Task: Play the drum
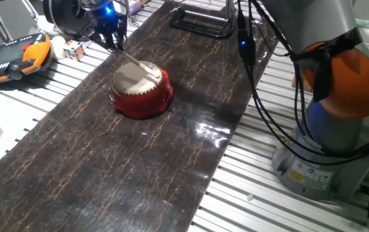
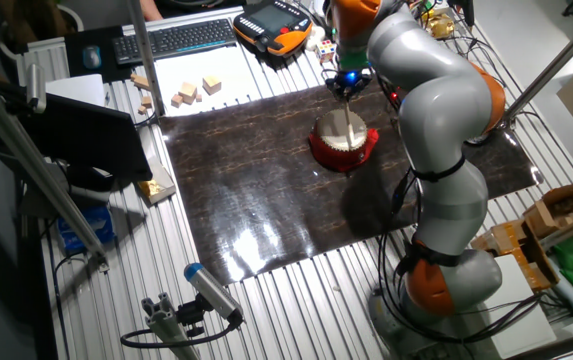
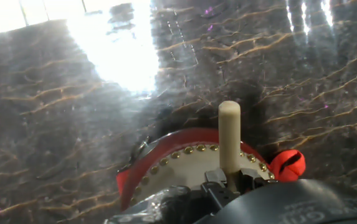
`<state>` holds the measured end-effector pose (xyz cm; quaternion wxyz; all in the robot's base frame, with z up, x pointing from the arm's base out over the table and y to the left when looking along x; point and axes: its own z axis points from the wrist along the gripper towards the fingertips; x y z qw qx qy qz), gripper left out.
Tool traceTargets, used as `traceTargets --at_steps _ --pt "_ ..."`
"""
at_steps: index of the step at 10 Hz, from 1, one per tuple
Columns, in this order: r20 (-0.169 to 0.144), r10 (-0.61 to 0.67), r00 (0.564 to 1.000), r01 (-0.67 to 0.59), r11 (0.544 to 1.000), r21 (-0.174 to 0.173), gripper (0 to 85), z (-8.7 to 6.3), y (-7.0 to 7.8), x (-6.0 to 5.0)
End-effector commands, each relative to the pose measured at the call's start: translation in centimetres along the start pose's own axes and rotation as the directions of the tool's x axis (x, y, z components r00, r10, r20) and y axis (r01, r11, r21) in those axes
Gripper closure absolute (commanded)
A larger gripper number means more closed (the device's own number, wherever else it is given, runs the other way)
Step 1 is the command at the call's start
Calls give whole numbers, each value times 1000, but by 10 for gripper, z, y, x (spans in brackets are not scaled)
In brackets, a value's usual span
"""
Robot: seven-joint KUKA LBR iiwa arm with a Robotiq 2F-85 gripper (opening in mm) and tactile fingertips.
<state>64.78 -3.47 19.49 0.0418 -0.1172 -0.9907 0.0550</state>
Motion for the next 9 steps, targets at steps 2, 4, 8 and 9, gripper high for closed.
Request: traceTargets --at_steps 2,4,8,9 --pt "-32 -18 999 17 1000 -18 830 0 0 0" --pt "-48 -7 999 5 999 -42 820 0 0 0" --pt "-10 24 1000 -24 999 -27 807 0 0 0" --pt "-16 48 999 -49 998 -38 810 0 0 0"
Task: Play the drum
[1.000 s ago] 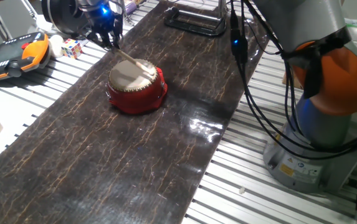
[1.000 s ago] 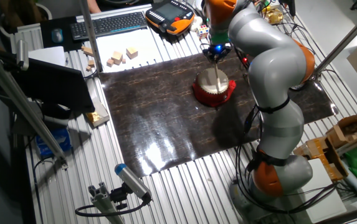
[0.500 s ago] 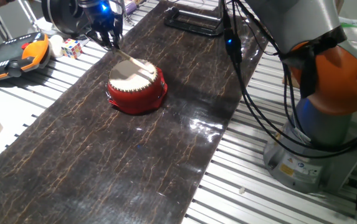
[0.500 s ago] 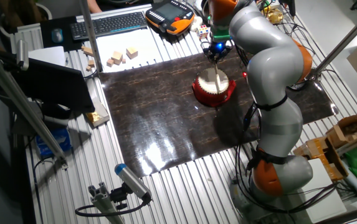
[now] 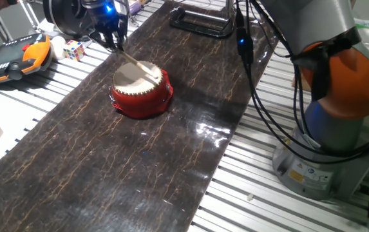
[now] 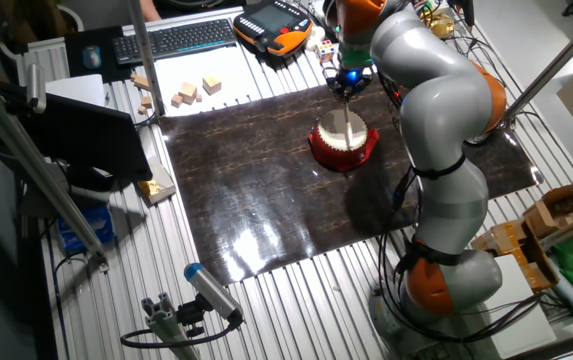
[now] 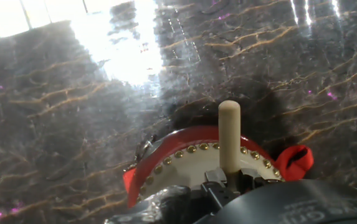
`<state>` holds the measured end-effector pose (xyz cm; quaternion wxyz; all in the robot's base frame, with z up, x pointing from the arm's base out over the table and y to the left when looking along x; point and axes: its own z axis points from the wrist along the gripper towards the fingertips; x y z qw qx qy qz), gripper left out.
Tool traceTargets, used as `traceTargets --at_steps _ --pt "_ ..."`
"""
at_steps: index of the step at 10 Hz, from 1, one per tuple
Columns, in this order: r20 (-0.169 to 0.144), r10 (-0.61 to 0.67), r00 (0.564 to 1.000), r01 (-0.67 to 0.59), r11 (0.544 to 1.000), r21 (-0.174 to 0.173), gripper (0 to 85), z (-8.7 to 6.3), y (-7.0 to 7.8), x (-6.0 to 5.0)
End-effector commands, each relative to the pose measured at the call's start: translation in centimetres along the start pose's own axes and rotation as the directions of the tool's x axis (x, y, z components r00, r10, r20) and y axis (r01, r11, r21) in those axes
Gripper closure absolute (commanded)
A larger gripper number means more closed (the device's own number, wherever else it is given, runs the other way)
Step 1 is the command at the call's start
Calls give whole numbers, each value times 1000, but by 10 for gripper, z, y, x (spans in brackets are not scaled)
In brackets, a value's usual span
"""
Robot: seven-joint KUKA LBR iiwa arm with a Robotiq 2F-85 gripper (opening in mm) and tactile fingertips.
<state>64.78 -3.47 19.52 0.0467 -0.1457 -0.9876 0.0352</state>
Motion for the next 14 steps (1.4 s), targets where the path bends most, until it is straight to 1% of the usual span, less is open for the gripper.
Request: traceTargets --at_steps 1,2,3,5,6,8,9,10,12,13,14 --pt "-3 16 1000 -16 1000 -1 817 0 0 0" --pt "-4 71 997 -71 997 10 820 -2 -7 -8" --pt "0 90 996 -90 996 20 813 -4 -11 -13" --pt "-7 100 995 -100 995 17 807 -8 -22 -24" --pt "-4 119 993 -119 993 17 807 -9 -27 -27" --pt "41 167 985 -168 985 23 803 -7 -26 -29" --pt "56 172 983 -174 984 29 793 -5 -26 -33" --pt "63 173 983 -175 984 26 790 -1 -26 -39" --pt "64 169 984 -170 985 22 783 3 -29 -49" --pt "70 176 982 -177 984 15 783 4 -29 -54" --pt "92 194 977 -196 981 13 783 5 -27 -58"
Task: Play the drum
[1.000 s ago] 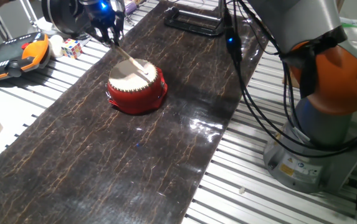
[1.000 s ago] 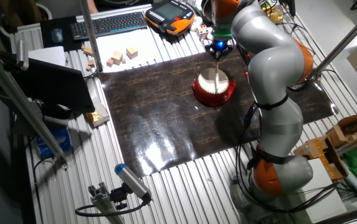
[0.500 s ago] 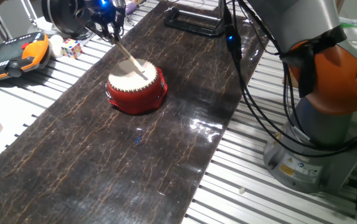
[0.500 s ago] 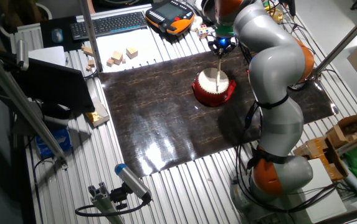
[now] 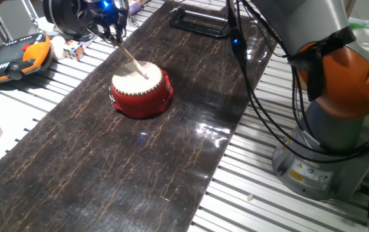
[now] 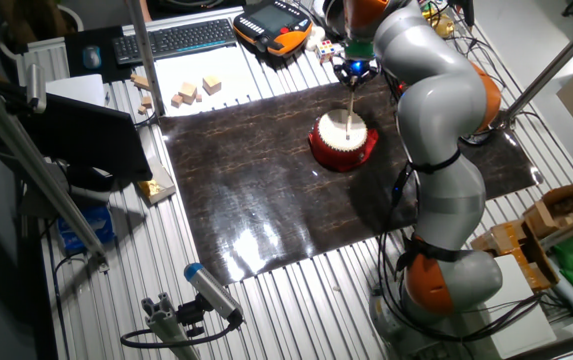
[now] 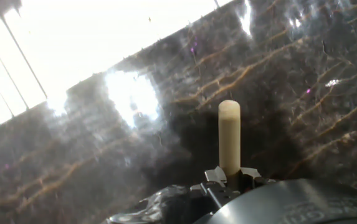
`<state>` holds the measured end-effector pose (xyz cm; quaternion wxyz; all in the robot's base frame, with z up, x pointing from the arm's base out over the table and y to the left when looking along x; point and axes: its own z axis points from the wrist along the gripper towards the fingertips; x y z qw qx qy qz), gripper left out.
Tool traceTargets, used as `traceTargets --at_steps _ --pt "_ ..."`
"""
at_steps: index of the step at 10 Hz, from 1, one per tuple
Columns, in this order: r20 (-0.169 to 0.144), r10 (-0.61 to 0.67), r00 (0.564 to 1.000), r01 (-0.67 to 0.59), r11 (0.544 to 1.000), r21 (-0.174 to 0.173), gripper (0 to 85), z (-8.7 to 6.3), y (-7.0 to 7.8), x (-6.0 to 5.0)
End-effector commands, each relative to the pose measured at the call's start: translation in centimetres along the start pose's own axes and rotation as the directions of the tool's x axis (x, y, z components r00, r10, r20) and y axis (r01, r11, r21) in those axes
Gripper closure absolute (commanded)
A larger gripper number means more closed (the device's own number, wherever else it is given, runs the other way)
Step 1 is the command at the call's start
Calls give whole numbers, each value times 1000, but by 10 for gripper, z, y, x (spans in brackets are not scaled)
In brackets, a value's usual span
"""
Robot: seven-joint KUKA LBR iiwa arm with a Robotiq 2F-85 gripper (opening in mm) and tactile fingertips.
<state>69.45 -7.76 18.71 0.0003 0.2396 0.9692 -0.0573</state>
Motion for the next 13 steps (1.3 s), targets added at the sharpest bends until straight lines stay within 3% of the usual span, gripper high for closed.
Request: traceTargets --at_steps 1,3,4,5,6,7,13 --pt "24 11 1000 -11 1000 3 787 2 2 -2" --pt "46 8 999 -8 1000 4 787 5 2 -4" --pt "19 -11 1000 11 1000 -6 787 4 0 -4" --pt "-42 -47 998 46 999 -20 783 0 -5 -6" --pt "-81 -65 995 62 998 -31 783 -3 -8 -8" --pt "-83 -66 994 64 997 -31 783 -4 -8 -7" --pt "32 -8 999 8 1000 -16 797 2 1 -6"
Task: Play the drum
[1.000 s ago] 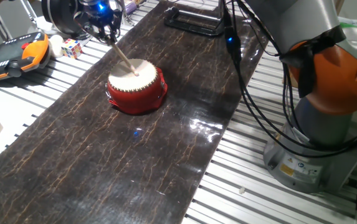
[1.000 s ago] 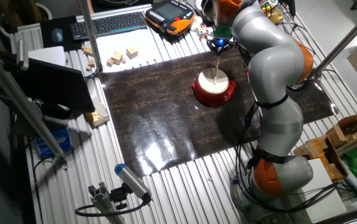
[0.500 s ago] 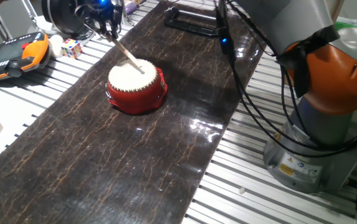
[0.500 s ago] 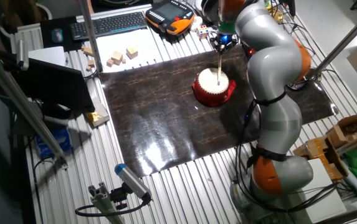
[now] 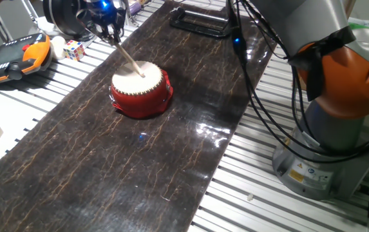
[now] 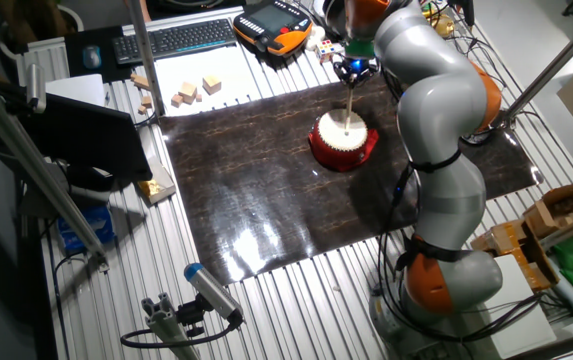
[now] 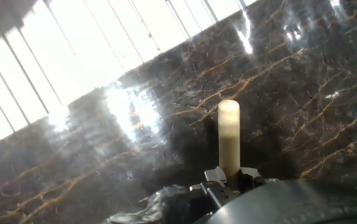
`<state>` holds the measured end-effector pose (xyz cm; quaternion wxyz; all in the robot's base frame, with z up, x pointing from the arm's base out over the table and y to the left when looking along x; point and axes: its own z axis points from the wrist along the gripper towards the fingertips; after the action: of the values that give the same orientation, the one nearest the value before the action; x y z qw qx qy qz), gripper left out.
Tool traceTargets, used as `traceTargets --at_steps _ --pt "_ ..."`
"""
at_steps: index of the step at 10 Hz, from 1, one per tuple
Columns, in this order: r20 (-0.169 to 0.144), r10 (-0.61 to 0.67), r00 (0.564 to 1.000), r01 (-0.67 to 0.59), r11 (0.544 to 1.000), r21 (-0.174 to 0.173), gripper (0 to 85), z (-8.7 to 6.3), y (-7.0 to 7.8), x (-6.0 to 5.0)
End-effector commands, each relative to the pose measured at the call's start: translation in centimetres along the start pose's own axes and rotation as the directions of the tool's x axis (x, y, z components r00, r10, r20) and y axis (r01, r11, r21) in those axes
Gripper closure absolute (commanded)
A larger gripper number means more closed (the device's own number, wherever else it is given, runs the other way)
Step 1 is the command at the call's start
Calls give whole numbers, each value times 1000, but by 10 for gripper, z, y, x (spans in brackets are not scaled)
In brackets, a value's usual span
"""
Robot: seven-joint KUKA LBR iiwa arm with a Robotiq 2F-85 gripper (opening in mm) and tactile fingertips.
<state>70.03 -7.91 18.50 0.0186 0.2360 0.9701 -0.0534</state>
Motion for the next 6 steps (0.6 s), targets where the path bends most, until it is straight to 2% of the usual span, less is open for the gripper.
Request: traceTargets --at_steps 1,2,4,6 --pt "15 5 1000 -5 1000 4 803 1 1 0" --pt "11 -1 1000 1 1000 4 803 1 1 1" --pt "-32 -21 999 21 1000 -4 800 -2 -1 1" --pt "-40 -21 999 21 1000 -2 800 -7 -2 4"
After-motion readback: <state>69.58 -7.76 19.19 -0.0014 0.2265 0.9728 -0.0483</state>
